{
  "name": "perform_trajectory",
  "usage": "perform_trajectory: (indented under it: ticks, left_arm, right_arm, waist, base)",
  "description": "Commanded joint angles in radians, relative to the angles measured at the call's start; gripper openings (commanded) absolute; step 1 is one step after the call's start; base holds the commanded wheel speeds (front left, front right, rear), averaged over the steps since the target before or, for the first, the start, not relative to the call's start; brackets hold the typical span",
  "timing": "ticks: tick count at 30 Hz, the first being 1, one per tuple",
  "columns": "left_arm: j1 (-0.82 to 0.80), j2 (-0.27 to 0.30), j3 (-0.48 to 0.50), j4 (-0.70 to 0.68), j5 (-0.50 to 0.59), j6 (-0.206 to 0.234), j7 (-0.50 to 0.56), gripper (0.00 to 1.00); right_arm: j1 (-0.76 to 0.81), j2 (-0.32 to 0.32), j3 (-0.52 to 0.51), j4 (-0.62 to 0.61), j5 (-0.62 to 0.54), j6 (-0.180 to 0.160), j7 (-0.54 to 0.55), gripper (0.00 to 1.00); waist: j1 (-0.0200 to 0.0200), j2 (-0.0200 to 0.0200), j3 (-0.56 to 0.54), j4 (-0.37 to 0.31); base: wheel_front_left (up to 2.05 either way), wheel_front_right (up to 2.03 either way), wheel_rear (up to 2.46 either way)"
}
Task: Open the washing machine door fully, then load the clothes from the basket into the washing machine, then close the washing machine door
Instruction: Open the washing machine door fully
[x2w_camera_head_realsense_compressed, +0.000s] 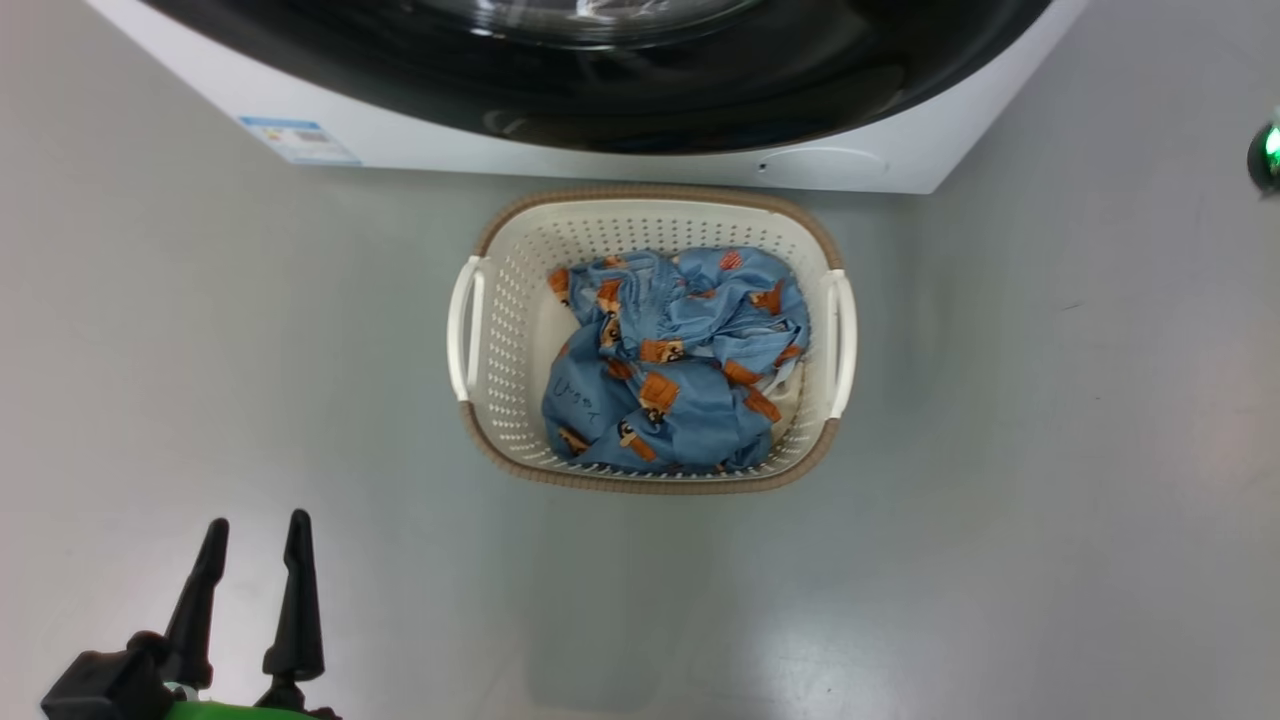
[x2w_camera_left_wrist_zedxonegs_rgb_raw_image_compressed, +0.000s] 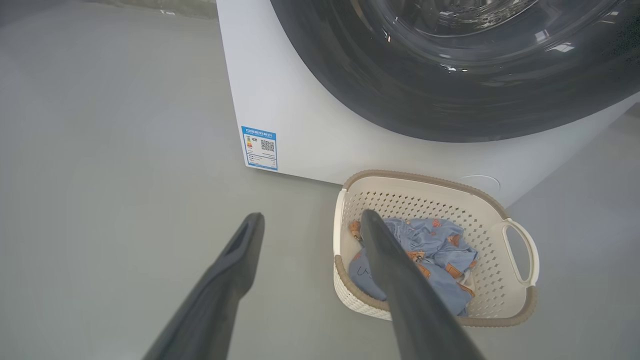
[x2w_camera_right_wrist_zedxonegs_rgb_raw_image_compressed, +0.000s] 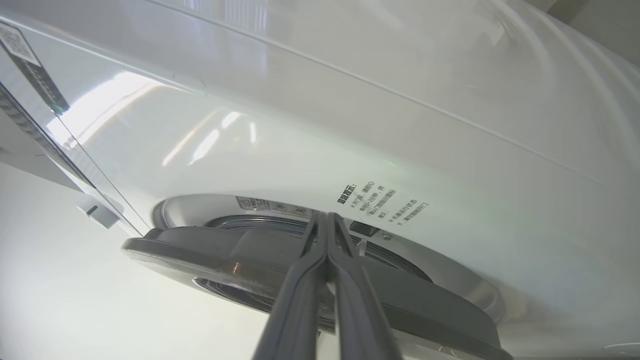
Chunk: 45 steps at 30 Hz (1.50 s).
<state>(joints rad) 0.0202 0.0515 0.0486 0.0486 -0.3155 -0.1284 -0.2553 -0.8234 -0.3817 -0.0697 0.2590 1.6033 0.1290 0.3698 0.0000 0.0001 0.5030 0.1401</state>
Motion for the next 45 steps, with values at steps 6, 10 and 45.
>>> perform_trajectory:
  ticks: [6,10,45]
  left_arm:
    - [-0.001,0.009,0.033,-0.020,-0.012,-0.002,-0.006,1.00]
    - [0.003,0.006,0.035,-0.021,-0.016,-0.002,-0.006,1.00]
    - [-0.040,-0.001,0.040,0.000,-0.023,-0.002,-0.006,1.00]
  right_arm:
    - [-0.065,-0.002,0.024,-0.033,-0.008,0.002,0.040,0.00]
    - [-0.114,-0.002,0.030,-0.030,-0.010,0.002,0.059,0.00]
    - [-0.237,0.052,0.081,0.026,-0.007,0.002,0.212,0.00]
  waist:
    - [0.0000,-0.0001,0.035,0.043]
    - [0.0000,-0.0001,0.060,0.053]
    - [0.0000,-0.0001,0.111,0.055]
  base:
    - [0.00,0.00,0.00]
    - [0.00,0.00,0.00]
    - [0.00,0.00,0.00]
